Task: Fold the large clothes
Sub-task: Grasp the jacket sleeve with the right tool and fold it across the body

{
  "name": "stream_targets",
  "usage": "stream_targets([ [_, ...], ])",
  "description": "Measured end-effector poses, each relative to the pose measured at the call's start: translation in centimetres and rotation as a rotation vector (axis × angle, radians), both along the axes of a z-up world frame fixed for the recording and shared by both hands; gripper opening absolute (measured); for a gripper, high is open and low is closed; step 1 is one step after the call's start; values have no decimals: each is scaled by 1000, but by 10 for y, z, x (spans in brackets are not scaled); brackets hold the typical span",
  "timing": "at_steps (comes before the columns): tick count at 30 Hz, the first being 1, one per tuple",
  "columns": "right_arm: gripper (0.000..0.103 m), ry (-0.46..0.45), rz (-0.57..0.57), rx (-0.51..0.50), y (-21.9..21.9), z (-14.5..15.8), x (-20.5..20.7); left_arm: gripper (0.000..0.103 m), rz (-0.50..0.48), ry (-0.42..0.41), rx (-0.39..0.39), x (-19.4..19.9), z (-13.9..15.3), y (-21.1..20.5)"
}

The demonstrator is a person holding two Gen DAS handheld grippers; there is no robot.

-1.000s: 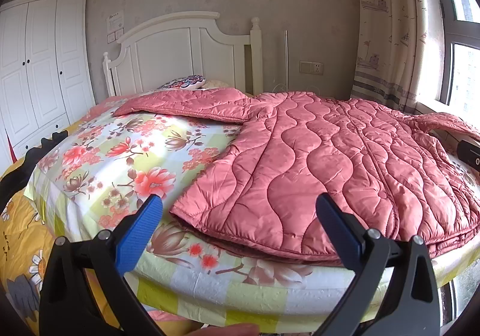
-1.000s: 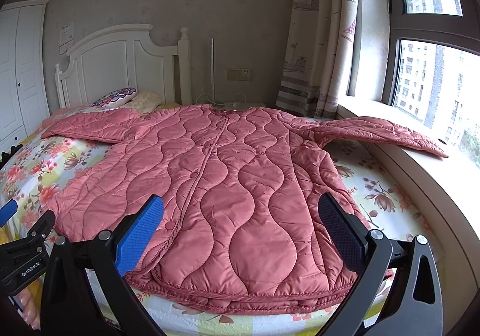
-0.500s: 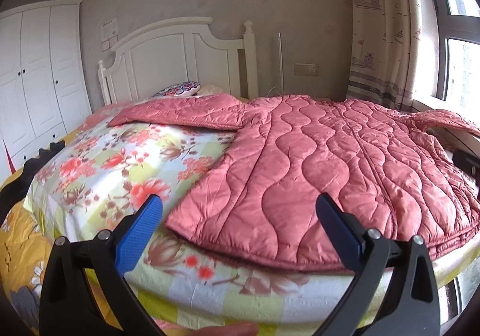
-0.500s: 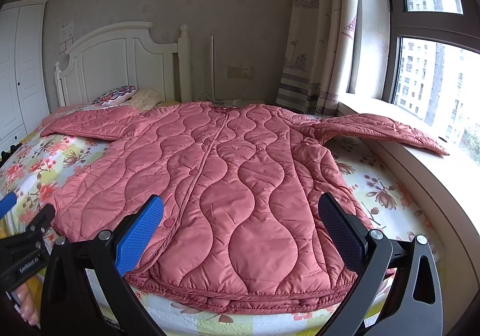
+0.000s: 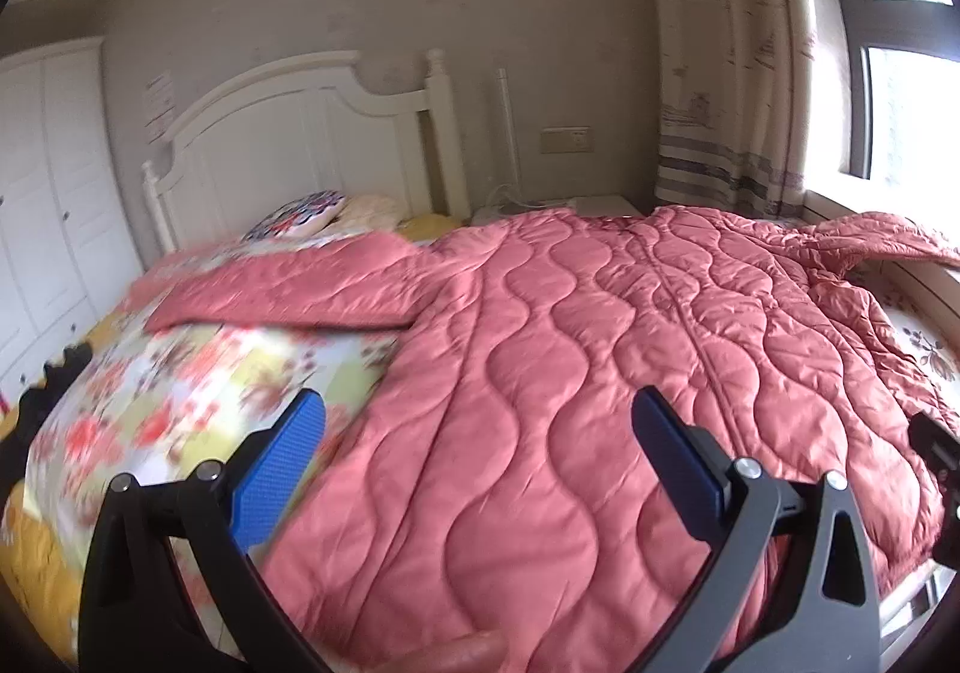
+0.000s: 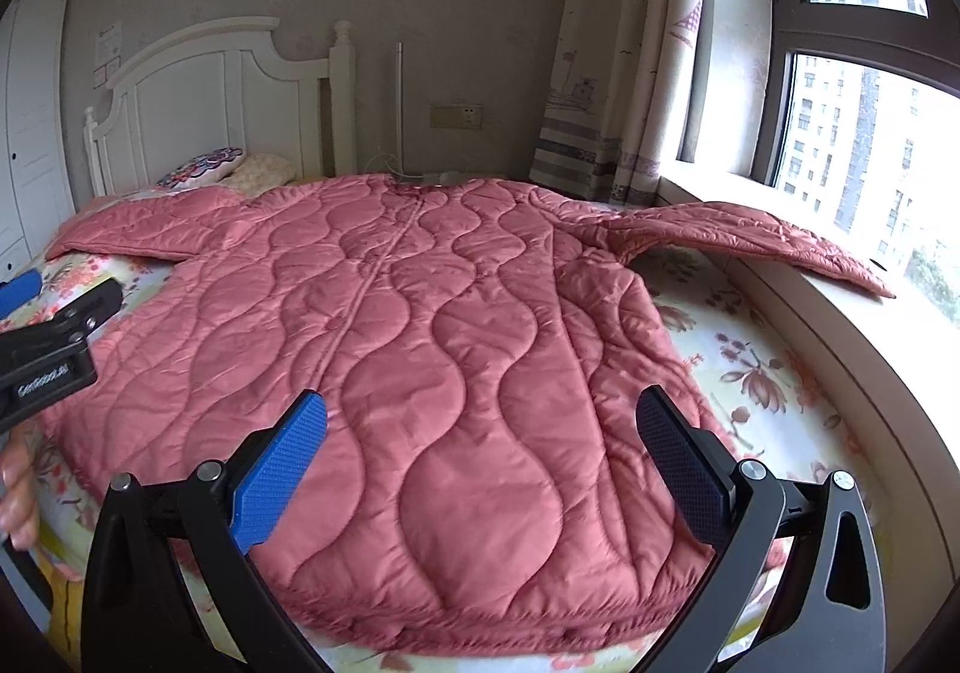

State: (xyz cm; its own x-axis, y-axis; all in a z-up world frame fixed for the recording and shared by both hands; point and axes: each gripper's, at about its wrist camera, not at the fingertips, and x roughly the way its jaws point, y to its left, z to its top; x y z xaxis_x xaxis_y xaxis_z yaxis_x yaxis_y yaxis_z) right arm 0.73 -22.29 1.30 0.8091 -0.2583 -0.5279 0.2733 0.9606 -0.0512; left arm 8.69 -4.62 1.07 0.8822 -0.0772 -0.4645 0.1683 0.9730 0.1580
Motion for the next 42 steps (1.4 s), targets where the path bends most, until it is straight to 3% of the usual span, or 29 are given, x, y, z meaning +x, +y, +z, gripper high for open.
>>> stream_targets([
  [5, 99, -21, -46, 102, -54, 7, 22, 101, -31, 49, 48, 67, -8, -30],
  [10, 99, -12, -228, 343, -154, 3, 54, 101, -26, 172, 115, 144, -43, -49],
  [12, 99, -26, -296, 437, -197, -2, 69, 101, -16, 265, 123, 169, -67, -50],
  [13, 99, -43, -330, 489, -220, -5, 77, 101, -20, 389, 117, 186, -83, -50],
  [16, 99, -90, -388, 615, -266, -12, 97, 101, -36, 459, -42, 199, -85, -28],
  [17, 99, -105, -402, 639, -277, -14, 103, 101, -42, 469, -68, 202, -86, -24],
  [21, 98, -160, -474, 700, -317, -21, 128, 101, -41, 466, -55, 204, -87, -25],
  [22, 95, -166, -496, 725, -327, -26, 136, 101, -42, 466, -59, 203, -87, -28],
  [26, 51, -197, -578, 768, -347, -35, 148, 101, -43, 464, -62, 203, -86, -30],
  [27, 41, -194, -616, 733, -349, -33, 151, 101, -43, 464, -62, 203, -86, -31],
  [29, 31, -201, -653, 635, -350, -24, 161, 101, -43, 464, -62, 203, -86, -30],
  [33, 30, -157, -616, 277, -321, 12, 197, 101, -43, 464, -61, 202, -86, -30],
  [36, 30, -101, -461, -100, -256, 40, 240, 101, -43, 464, -61, 202, -86, -30],
  [37, 30, -81, -359, -268, -217, 44, 256, 101, -43, 464, -61, 202, -86, -30],
  [40, 32, -18, -116, -626, -126, 28, 281, 101, -42, 464, -61, 202, -86, -32],
  [41, 43, 29, 9, -771, -87, 7, 284, 101, -42, 464, -61, 202, -86, -31],
  [42, 60, 83, 119, -889, -55, -17, 284, 101, -42, 463, -61, 202, -86, -30],
])
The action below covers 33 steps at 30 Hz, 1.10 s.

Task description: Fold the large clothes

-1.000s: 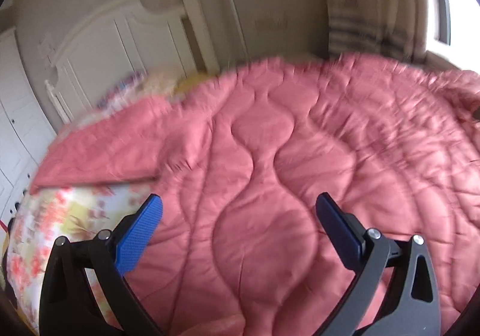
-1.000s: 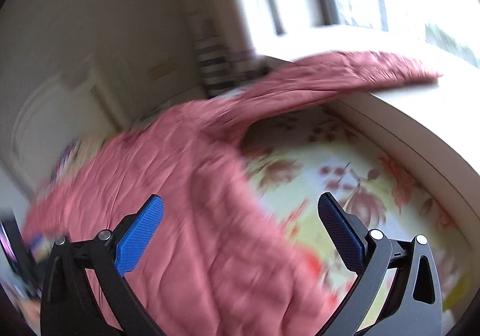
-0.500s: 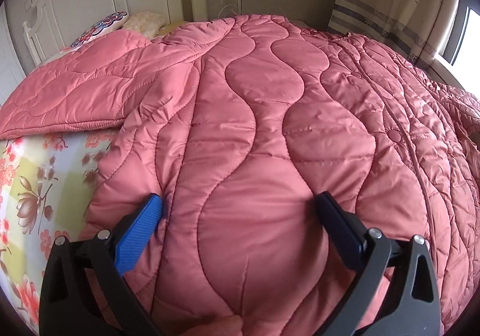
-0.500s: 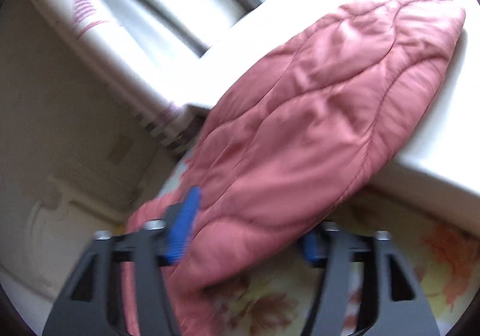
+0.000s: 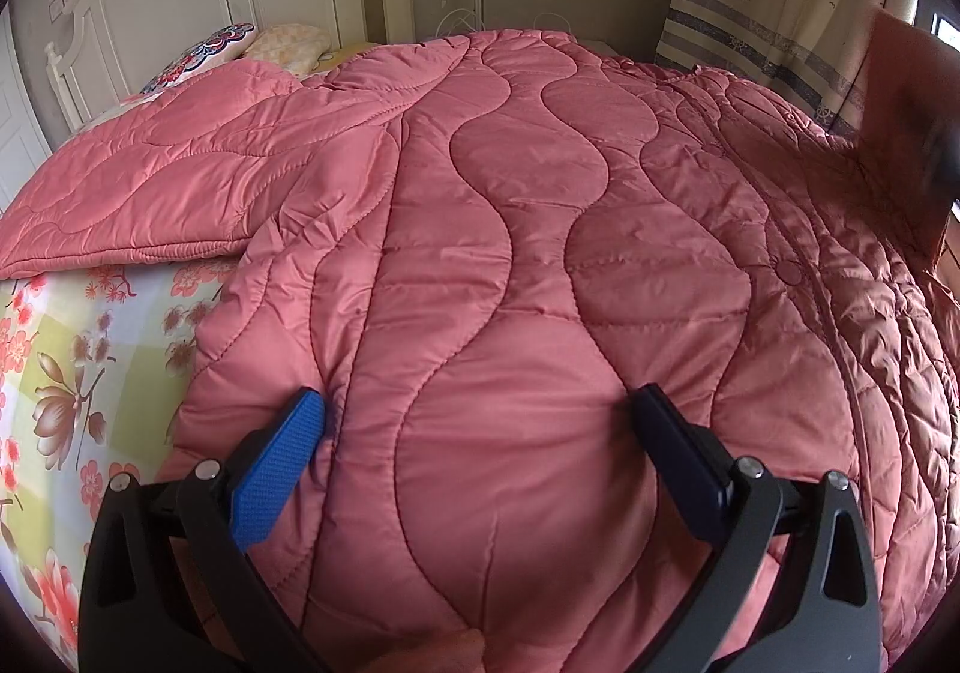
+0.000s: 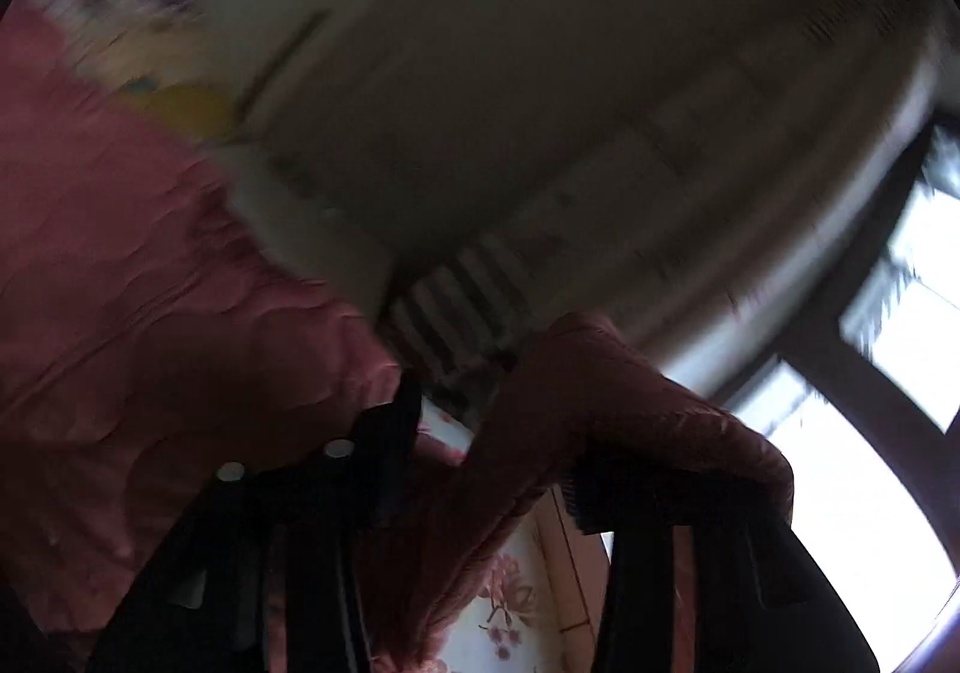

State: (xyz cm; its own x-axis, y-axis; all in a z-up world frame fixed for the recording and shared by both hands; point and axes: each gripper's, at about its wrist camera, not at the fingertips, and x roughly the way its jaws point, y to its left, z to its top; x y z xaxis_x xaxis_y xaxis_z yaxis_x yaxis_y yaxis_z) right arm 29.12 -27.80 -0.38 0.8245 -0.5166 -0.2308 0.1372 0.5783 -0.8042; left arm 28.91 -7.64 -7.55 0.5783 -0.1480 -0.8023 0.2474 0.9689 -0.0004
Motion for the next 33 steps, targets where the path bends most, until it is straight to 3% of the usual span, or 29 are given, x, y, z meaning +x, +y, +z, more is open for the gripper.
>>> stream_targets([
  [2, 81, 164, 116, -172, 38, -48, -3, 101, 0, 0, 0, 0, 0, 0],
  [3, 73, 233, 152, -232, 48, -71, -8, 101, 0, 0, 0, 0, 0, -1],
  [5, 67, 223, 117, -182, 44, -76, -12, 101, 0, 0, 0, 1, -1, -1],
  [8, 82, 216, 38, 53, 9, -52, -16, 101, -1, 0, -2, -2, 2, 1],
  [10, 82, 207, 11, 211, -15, -37, -26, 101, -1, -1, -1, -2, 1, 1],
  [13, 82, 173, 23, 584, -58, -9, -52, 101, -1, -1, -1, -2, 1, 1],
  [18, 75, 27, -95, 941, -105, 15, -40, 101, -1, -1, -1, -2, 1, 1],
  [20, 75, 24, -99, 975, -102, 17, -18, 101, -1, -1, -1, -2, 1, 0],
  [24, 75, 87, -14, 973, -50, 11, 6, 101, -1, -2, 4, -1, 0, 1],
  [26, 76, 93, -12, 923, -32, 2, 9, 101, -1, -2, 5, -1, 1, 0],
  [29, 81, 80, -122, 844, -49, -15, 20, 101, -1, -4, 9, -1, 0, 0],
  [31, 82, 144, -237, 910, -74, -35, 23, 101, -1, -6, 17, -1, 0, 0],
  [33, 81, 162, -249, 1011, -91, -39, 19, 101, 0, -9, 21, -2, -1, 1],
])
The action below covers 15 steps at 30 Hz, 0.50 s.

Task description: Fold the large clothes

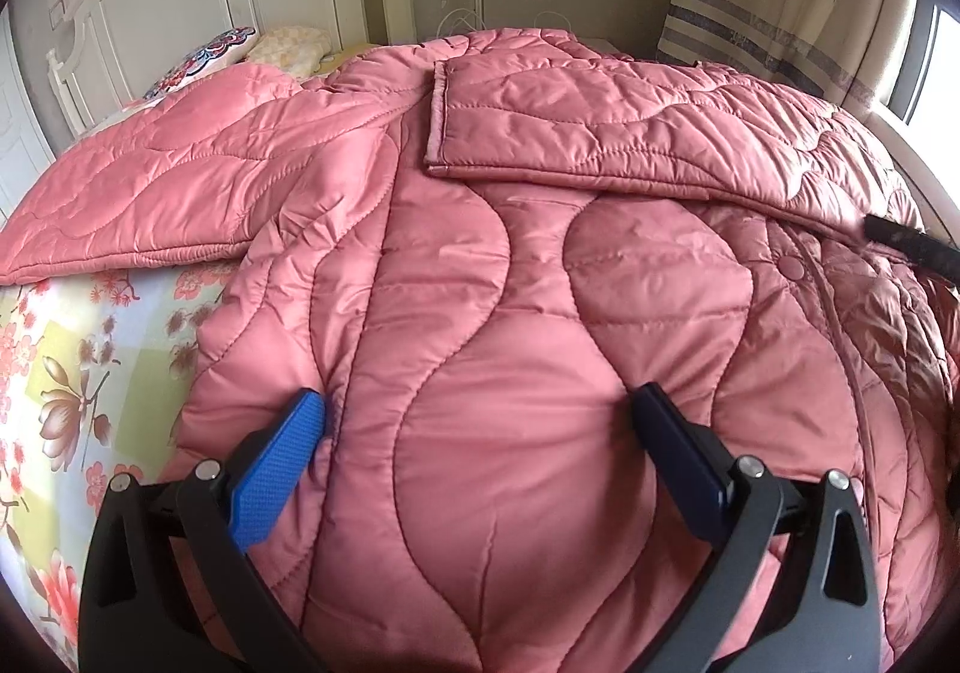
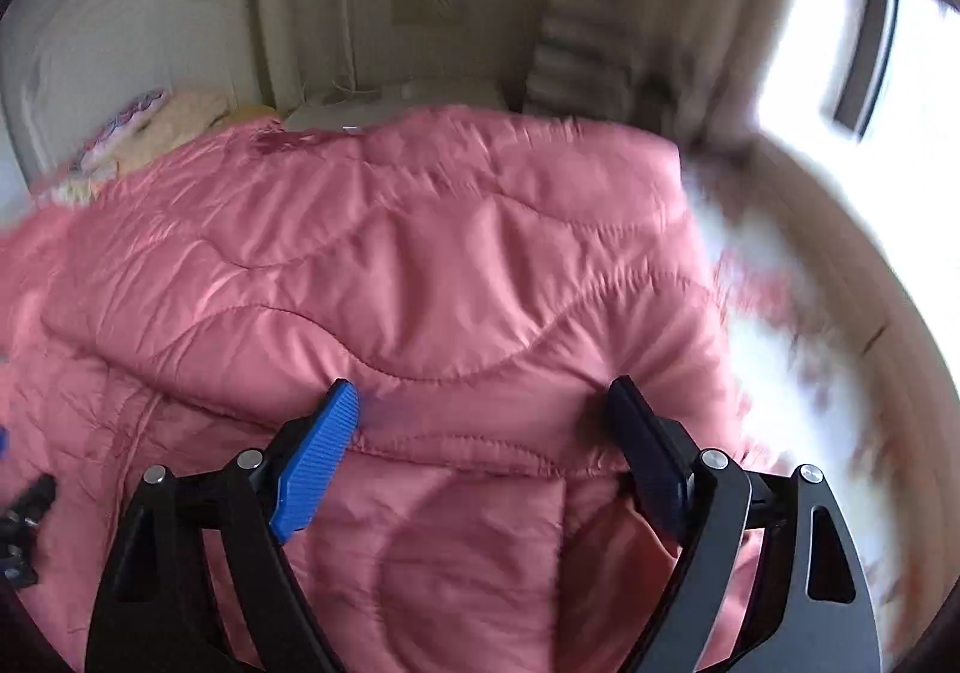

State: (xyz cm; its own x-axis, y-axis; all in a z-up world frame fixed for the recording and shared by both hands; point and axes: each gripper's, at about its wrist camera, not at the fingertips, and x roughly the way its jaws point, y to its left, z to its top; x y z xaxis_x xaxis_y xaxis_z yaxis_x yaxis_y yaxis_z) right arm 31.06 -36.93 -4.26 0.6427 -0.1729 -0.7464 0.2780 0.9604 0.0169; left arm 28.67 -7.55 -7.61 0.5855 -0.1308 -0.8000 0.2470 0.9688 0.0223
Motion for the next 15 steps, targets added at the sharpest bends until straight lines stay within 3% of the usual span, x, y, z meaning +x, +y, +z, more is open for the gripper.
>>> stream_targets([
  [6, 81, -147, 0, 7, -26, 39, -4, 101, 0, 2, -4, 1, 0, 1],
  [8, 81, -130, 5, 54, -34, 37, 5, 101, 0, 3, -6, 1, 1, 0],
  [11, 82, 73, 37, 57, -33, 2, 30, 101, 0, 4, -8, 2, 0, 1],
  [15, 81, 26, 40, 71, -36, 17, 28, 101, 0, 4, -8, 2, 0, 1],
])
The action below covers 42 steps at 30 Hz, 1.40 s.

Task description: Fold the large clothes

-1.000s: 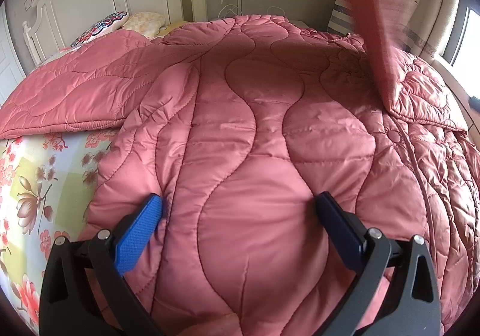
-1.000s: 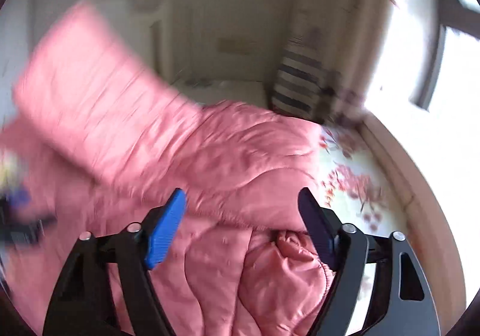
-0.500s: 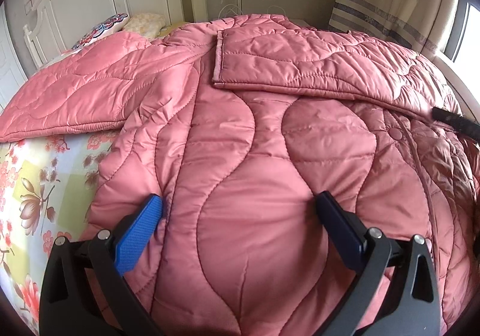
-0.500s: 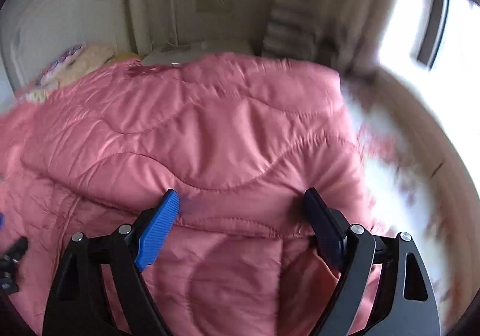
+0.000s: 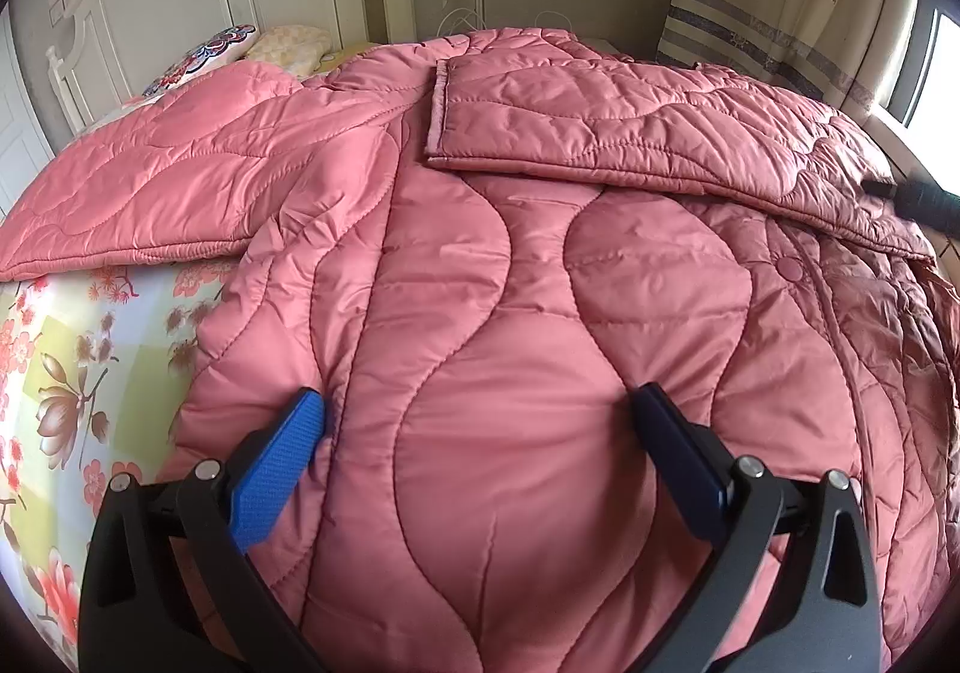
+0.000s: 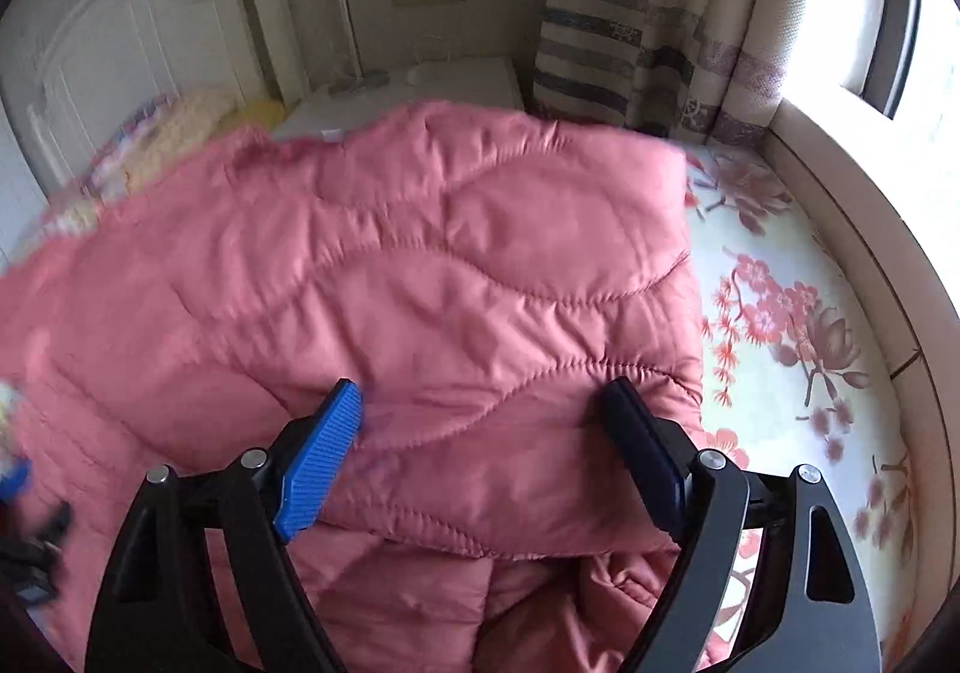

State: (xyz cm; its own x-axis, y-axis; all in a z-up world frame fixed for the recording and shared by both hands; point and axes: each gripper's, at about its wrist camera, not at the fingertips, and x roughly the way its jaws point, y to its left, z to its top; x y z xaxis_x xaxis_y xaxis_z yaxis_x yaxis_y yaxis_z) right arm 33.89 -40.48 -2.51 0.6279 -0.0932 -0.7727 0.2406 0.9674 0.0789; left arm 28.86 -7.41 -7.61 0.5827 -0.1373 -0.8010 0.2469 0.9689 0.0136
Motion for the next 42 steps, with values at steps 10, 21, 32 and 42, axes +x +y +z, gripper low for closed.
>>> stream_targets([
  [10, 86, 106, -28, -2, -30, -7, 56, 101, 0, 0, 0, 0, 0, 0],
  [21, 90, 96, -107, 4, -51, -10, 86, 101, 0, 0, 0, -1, -1, 0],
  [32, 95, 49, 72, -119, 49, -14, -28, 101, -5, 3, 0, -2, -1, 0],
  [42, 97, 10, 22, -125, 62, -13, -77, 101, 212, -135, -201, 20, 45, 160],
])
